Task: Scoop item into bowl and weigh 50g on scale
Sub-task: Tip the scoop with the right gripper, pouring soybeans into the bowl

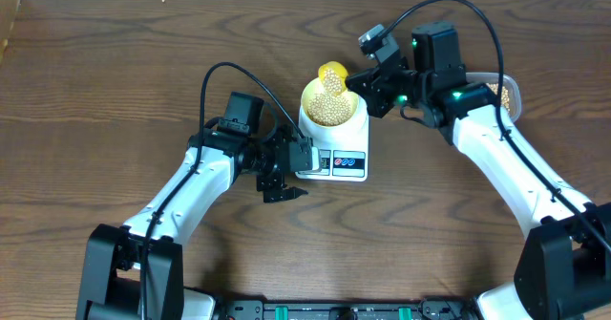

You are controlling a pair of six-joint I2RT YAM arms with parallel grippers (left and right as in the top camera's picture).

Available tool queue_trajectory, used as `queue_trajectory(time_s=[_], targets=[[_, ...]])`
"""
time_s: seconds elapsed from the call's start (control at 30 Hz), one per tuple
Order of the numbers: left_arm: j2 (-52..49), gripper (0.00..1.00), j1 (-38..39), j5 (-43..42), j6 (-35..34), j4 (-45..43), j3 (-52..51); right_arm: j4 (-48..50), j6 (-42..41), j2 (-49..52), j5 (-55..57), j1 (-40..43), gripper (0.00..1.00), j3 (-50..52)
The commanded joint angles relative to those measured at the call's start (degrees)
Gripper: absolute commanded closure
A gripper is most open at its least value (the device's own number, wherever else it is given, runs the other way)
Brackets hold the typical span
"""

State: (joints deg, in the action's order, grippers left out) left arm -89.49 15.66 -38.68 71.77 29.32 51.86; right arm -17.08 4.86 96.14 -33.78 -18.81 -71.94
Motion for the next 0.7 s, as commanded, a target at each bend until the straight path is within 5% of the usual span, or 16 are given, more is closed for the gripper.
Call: queue_trajectory(time_s=[0.0,0.67], targets=[[-0.2,0.02,0.1,-0.7,-0.7,0.0,-0.7,-0.8,6.5,0.2,6.0,-1.4,0.99,-1.1],[-0.2,0.02,0.1,-0.7,-0.7,0.0,-0.7,-0.8,24.5,0.1,14.7,-6.8,0.99,-1.2]])
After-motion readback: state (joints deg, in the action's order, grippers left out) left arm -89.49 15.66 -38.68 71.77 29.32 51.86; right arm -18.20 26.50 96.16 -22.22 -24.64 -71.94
